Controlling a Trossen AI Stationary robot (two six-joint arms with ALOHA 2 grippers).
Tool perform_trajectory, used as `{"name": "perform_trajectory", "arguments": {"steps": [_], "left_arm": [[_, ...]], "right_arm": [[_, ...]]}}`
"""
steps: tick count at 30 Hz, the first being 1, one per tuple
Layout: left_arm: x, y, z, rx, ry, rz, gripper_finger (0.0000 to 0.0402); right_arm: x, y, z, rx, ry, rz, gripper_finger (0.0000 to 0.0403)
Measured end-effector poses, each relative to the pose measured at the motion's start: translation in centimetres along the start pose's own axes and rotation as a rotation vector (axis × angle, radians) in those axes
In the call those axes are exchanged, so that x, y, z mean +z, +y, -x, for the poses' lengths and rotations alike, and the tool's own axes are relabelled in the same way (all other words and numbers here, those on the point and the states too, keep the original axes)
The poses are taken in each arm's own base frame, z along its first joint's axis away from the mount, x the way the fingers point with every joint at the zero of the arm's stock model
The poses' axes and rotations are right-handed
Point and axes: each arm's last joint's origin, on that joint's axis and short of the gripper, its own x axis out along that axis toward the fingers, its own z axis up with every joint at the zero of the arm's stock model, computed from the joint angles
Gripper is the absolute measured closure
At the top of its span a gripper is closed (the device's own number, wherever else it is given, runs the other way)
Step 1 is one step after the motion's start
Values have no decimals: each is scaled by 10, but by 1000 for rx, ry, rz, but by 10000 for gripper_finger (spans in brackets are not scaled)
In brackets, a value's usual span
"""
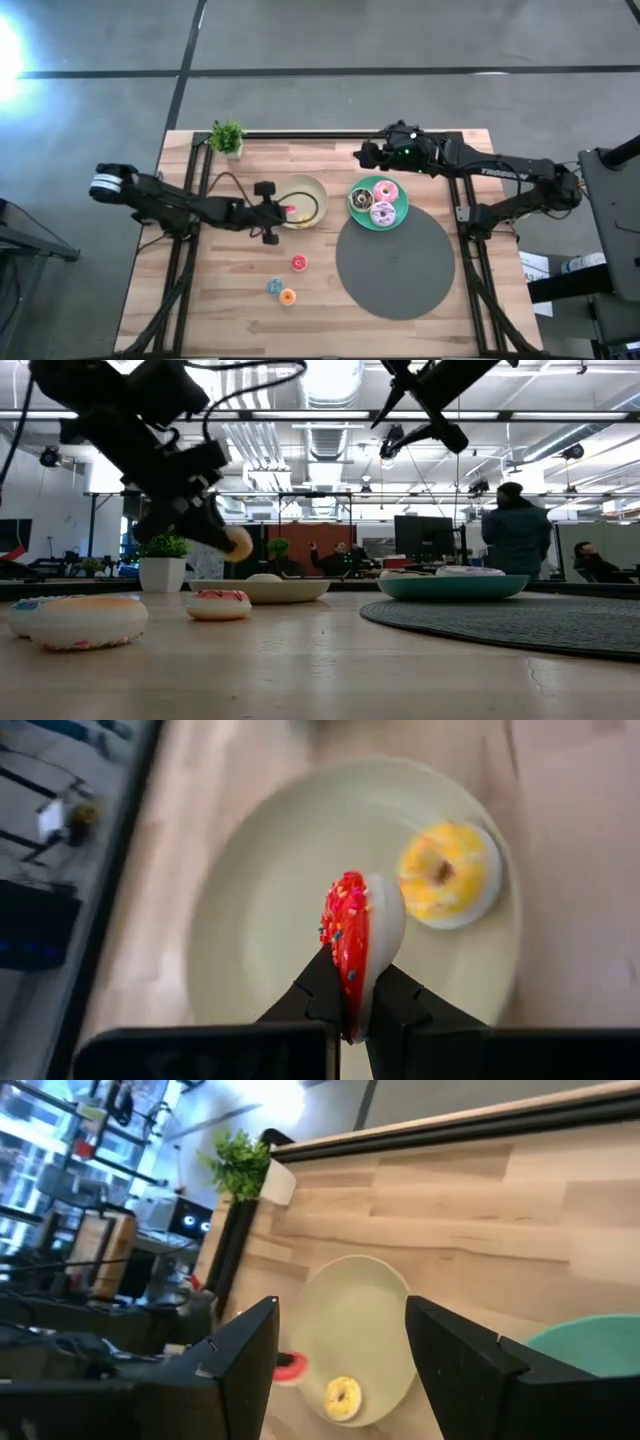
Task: Pick & Place donuts
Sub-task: Put the small red donut on the white plate
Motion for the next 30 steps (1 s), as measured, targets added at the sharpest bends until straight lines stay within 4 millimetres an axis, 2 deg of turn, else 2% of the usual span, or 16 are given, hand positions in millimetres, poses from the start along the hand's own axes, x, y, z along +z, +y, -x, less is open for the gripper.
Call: {"name": "perform_trajectory", "arguments": {"steps": [7,13,19,24,30], "left_arm": [[1,-9,-25,-23,108,-40,400],[8,1,-29,44,112,-12,400],[-7,10,-41,56,218,-5,395],[-11,12,-45,-38,231,30,371],[-7,16,-41,-91,311,36,332]], "right_arm": [[-4,-5,-5,29,-5,-32,193],[-4,-5,-5,30,-3,-17,193],[-3,-3,-4,37,-7,5,193],[-2,-3,-3,39,-8,7,193],[-2,-3,-3,38,-8,5,193]]}}
